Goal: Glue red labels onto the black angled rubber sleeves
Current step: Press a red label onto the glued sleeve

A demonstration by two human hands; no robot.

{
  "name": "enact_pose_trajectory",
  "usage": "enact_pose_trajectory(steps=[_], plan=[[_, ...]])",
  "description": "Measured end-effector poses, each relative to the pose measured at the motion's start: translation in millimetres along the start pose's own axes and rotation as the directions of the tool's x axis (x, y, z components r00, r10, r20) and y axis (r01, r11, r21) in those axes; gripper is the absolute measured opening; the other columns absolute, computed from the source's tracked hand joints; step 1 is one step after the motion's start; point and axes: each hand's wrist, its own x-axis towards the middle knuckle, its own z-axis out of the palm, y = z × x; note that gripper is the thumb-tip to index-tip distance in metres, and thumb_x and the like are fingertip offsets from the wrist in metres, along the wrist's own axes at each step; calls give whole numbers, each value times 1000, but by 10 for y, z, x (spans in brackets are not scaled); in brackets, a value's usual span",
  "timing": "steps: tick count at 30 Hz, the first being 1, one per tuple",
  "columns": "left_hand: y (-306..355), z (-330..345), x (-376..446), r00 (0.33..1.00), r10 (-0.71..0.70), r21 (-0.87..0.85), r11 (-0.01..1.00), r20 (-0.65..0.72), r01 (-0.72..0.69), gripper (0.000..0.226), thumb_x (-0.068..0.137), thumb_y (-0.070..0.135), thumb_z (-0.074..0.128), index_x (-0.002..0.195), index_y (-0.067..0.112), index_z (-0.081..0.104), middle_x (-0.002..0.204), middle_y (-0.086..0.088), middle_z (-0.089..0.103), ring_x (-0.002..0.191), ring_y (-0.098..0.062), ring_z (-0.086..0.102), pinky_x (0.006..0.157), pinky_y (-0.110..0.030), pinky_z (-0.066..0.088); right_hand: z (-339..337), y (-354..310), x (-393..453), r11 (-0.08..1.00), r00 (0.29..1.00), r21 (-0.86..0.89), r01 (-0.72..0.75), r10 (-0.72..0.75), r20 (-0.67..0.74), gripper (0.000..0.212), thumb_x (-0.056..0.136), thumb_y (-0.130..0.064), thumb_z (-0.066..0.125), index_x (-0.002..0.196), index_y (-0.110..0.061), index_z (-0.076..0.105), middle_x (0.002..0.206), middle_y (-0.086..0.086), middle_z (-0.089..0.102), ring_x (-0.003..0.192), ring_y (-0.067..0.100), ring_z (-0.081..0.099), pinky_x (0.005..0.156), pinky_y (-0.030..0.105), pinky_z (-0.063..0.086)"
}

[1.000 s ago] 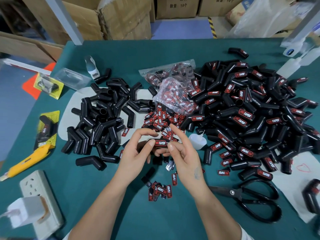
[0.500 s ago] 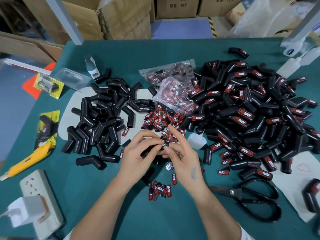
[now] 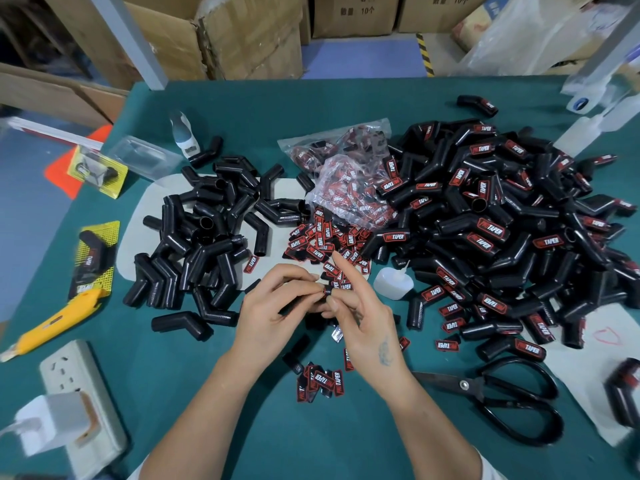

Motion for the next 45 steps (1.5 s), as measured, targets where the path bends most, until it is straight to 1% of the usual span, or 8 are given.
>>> enact_pose_trajectory(steps=[7,14,19,26,32,35,39,45], plan=[[35,-95,68,998,-56,-66,996,33,58,11,92,7,75,101,10,82,107,0,70,103,-16,71,96,-28,53,-25,-63,25,994,999,99,-49,49,4,56,110,-7,51,158,-33,40,99,1,80,100,22,77,88,23,55],[31,-156,84,994,-105,-137,985,26,108,13,95,19,74,102,13,83,108,0,72,103,-24,72,93,-41,56,-25,-84,21,997,1000,68,-27,27,-4,51,111,-15,51,156,-38,43,102,-1,80,101,20,75,88,22,53],[20,-129,56,997,-68,-142,988,-44,61,9,95,12,76,102,10,81,109,-2,70,102,-31,72,91,-46,57,-6,-108,-2,1000,996,-13,-12,10,-87,52,104,-27,63,151,-43,49,104,-7,76,103,21,74,94,27,55],[56,-48,19,997,51,-79,995,-54,-55,10,94,7,75,103,5,80,110,-9,69,104,-26,72,93,-37,57,-19,-130,8,999,989,9,-33,34,-143,53,97,-28,70,143,-50,56,88,0,72,82,19,68,79,25,55],[38,-28,11,994,88,-61,994,-67,-92,13,95,5,75,107,5,80,115,-7,68,109,-23,71,96,-31,56,-22,-96,11,999,989,30,-26,30,-147,55,99,-22,70,145,-49,56,84,0,68,79,11,63,80,23,50],[-21,-28,-12,975,206,2,978,-83,-206,19,93,-2,77,112,0,78,122,-8,66,115,-25,71,98,-35,57,-9,-113,19,993,990,111,-44,58,-126,54,101,-22,68,148,-46,53,86,2,69,80,24,64,77,28,54],[-75,11,-30,915,396,105,916,-76,-388,29,91,-5,79,119,0,72,128,-11,65,119,-28,71,98,-40,60,-7,-162,16,979,990,195,-64,87,-108,52,102,-24,65,149,-42,52,86,-1,68,86,15,68,82,27,56],[-76,17,-53,873,479,131,875,-90,-466,30,96,2,76,124,-5,68,134,-16,65,123,-35,69,97,-41,61,30,-206,-38,979,982,201,-22,59,-177,40,100,-22,69,136,-41,65,83,-3,68,81,12,65,82,24,54]])
